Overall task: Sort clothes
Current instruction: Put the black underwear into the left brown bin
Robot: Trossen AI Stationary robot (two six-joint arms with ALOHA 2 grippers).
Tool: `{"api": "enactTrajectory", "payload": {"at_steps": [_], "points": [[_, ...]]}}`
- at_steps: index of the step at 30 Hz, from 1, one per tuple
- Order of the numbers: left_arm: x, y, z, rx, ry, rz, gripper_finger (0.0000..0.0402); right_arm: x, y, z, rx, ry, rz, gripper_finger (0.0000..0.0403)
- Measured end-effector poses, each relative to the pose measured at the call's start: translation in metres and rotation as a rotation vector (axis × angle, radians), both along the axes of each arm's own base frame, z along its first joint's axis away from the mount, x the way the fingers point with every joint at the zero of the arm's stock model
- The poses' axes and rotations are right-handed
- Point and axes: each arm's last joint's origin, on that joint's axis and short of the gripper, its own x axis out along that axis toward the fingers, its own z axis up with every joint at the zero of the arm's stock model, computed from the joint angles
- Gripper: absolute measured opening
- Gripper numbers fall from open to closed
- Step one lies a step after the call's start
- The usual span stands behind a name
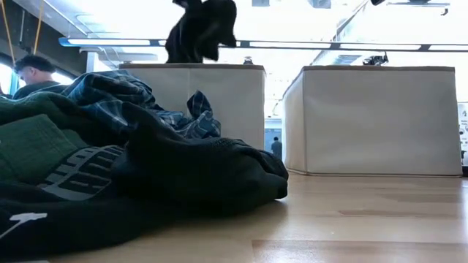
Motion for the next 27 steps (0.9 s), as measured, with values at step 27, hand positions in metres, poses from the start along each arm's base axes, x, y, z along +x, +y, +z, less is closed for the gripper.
{"api": "enactTrajectory", "payload": {"at_steps": [27], "points": [[0.005, -0.178, -0.041, -0.366, 0.261, -0.635, 0.0137, 0.0, 0.0, -0.001, 0.012, 0.004, -0.008, 0.0179]]}}
